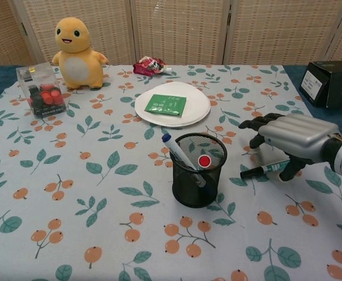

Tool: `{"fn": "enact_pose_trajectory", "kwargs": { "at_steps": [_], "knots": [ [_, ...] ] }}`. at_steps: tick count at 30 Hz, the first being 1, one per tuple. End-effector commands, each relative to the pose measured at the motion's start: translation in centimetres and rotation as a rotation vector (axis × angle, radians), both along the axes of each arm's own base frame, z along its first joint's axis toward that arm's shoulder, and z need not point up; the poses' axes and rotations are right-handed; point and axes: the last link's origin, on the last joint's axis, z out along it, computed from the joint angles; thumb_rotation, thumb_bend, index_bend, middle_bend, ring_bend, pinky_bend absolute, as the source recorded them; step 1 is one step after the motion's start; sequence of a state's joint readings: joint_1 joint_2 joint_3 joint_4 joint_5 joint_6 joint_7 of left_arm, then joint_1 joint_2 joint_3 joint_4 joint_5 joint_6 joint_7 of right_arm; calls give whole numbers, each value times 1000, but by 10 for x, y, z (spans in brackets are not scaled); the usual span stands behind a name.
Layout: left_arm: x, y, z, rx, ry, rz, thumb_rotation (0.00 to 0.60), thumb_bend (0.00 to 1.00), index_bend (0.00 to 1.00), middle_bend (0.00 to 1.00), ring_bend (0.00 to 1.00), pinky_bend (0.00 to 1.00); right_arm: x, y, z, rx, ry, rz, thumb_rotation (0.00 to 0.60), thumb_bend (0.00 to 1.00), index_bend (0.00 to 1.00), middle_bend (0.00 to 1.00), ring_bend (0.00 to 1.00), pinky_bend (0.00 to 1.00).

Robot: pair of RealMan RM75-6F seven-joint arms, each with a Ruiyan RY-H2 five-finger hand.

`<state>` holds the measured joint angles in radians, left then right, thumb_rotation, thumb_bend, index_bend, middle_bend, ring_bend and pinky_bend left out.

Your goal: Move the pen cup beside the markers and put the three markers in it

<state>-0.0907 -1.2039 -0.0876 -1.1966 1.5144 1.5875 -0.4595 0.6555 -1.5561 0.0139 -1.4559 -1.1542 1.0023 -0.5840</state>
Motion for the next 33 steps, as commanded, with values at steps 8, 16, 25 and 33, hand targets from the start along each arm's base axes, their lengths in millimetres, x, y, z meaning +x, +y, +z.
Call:
{"fn": "enact_pose_trajectory", "kwargs": {
  "at_steps": [8,16,25,33],
  "knots": [
    [0,0,1,5,1,-1,600,24,0,0,0,245,28,6,36,-56,-132,29,600,364,628,68,0,0],
    [-1,2,1,12,5,8,600,24,0,0,0,245,79,22,87,-14,-490,-59,600,364,635,77,0,0],
    [-2,3,0,13,16,18,600,24,0,0,0,245,109,27,87,73,-886,-211,600,371,635,77,0,0],
    [-3,3,2,14,4,22,600,24,0,0,0,245,122,34,44,118,-1093,-212,600,371,635,77,0,0]
  ]
}}
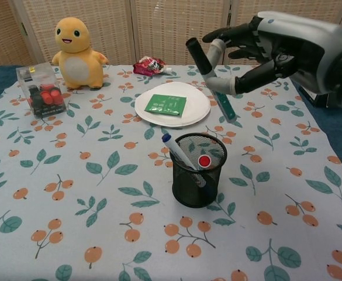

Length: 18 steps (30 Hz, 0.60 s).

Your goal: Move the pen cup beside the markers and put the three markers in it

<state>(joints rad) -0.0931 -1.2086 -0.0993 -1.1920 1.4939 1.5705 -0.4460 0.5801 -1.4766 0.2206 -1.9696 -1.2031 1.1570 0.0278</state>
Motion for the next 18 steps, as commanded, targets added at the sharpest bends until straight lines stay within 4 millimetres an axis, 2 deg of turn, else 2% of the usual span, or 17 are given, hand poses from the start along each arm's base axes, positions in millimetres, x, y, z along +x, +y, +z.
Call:
{"fn": "enact_pose_trajectory", "kwargs": {
  "at_steps": [1,9,15,17,18],
  "knots": [
    [-1,0,1,1,-7,-1,600,24,0,0,0,245,6,3,-21,2,-61,18,600,371,635,77,0,0],
    [0,-2,4,0,-13,-10,600,24,0,0,0,245,9,7,-50,27,-78,29,600,371,635,77,0,0],
    [-1,-3,7,8,-16,-11,600,24,0,0,0,245,-5,7,-65,39,-39,19,600,368,635,73,0,0],
    [-1,-3,7,10,-18,-9,600,24,0,0,0,245,-14,7,-69,57,-9,20,600,337,553,37,0,0],
    [-1,-4,8,11,-19,-8,600,24,0,0,0,245,-19,7,-70,67,8,19,600,312,441,15,0,0]
  ]
}}
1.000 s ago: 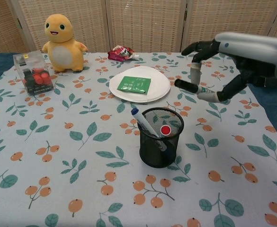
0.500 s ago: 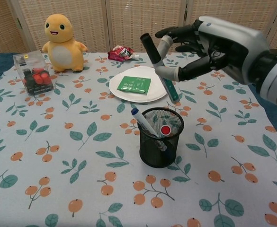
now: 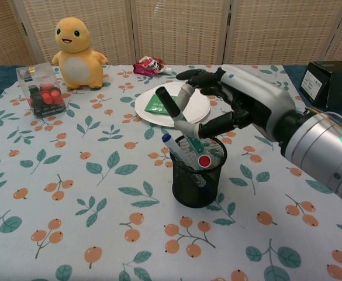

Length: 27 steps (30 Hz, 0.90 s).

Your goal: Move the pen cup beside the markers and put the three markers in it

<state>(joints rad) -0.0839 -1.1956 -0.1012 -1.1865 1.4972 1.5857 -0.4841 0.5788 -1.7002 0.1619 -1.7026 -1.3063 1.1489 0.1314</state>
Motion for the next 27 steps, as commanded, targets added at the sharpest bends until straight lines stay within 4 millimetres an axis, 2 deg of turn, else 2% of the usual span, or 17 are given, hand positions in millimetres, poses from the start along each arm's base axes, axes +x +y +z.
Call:
{"fn": "enact_pose_trajectory", "kwargs": {
  "at_steps": [1,3,5,7,11,14,17,20,24,27],
  "knots": [
    [0,0,0,1,-1,2,600,24,0,0,0,245,-14,1,-5,31,45,4,600,282,270,1,0,0],
    [0,-1,0,-1,-2,4,600,24,0,0,0,244,-19,-1,-2,33,58,6,600,239,77,0,0,0],
    [0,-1,0,-2,-1,3,600,24,0,0,0,241,-25,-3,5,18,67,12,600,202,1,0,0,0],
    [1,-1,0,-2,-1,0,600,24,0,0,0,240,-31,-4,15,-1,78,21,600,172,0,0,0,0],
    [2,-1,-1,-5,2,-7,600,24,0,0,0,240,-48,-5,50,-59,109,38,600,116,0,0,0,0],
    [3,-2,-1,-6,6,-12,600,24,0,0,0,240,-67,-2,85,-117,187,56,600,98,0,0,0,0],
    [6,-3,0,-2,12,-21,600,24,0,0,0,240,-98,3,128,-247,420,95,600,103,0,0,0,0],
    [8,-4,-2,-7,23,-24,600,24,0,0,0,240,-132,16,167,-391,689,40,600,115,0,0,0,0],
    [10,-2,-6,-27,37,-22,600,24,0,0,0,240,-168,37,195,-530,900,-121,600,137,0,0,0,0],
    [13,-1,-8,-39,41,-25,600,24,0,0,0,240,-191,53,201,-567,967,-234,600,145,0,0,0,0]
  ]
}}
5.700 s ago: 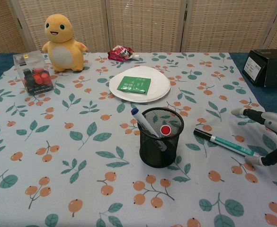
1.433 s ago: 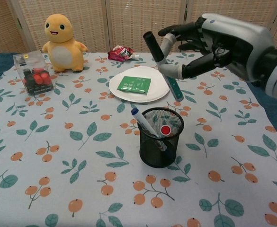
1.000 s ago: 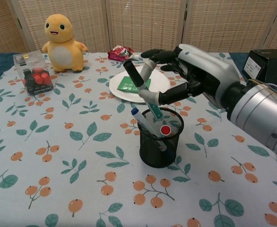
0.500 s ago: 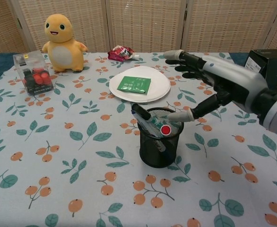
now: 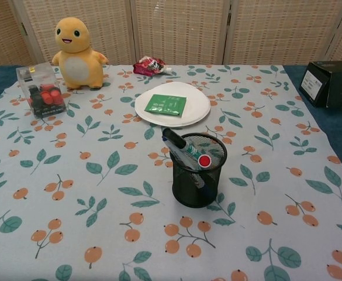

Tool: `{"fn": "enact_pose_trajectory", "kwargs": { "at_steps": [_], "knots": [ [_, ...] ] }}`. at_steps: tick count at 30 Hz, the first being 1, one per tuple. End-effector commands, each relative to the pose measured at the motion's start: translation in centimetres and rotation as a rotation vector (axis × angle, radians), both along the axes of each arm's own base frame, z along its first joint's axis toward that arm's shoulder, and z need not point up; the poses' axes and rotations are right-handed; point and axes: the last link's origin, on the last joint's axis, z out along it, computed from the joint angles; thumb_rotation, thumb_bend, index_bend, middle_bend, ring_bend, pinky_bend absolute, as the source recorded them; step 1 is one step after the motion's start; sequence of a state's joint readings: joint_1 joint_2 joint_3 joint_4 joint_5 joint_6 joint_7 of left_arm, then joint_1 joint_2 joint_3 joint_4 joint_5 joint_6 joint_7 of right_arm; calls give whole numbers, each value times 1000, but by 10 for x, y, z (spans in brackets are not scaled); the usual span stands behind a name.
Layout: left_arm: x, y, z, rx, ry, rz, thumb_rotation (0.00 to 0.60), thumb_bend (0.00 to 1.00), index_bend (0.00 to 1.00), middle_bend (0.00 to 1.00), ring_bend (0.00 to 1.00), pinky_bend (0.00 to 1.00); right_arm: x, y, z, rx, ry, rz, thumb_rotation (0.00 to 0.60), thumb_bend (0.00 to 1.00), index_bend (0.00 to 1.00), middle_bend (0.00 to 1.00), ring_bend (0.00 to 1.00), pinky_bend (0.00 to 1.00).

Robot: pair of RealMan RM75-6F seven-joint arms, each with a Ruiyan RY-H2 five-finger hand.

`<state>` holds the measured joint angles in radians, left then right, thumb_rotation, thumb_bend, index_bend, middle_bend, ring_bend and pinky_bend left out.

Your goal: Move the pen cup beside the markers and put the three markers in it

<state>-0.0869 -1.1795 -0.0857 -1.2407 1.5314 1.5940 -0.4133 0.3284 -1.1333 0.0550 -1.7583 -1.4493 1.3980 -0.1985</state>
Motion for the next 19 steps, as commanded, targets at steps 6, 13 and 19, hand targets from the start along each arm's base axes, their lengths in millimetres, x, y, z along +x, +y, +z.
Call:
{"fn": "enact_pose_trajectory", "kwargs": {
  "at_steps": [6,13,19],
  "knots": [
    [5,0,-7,-28,27,-11,600,24,0,0,0,240,-88,64,34,-235,163,-274,600,145,0,0,0,0],
    [12,1,-16,-42,65,-22,600,24,0,0,0,240,-91,78,42,-296,166,-238,600,157,0,0,0,0],
    [14,0,-19,-48,82,-15,600,24,0,0,0,240,-87,87,40,-281,168,-210,600,158,0,0,0,0]
  ]
}}
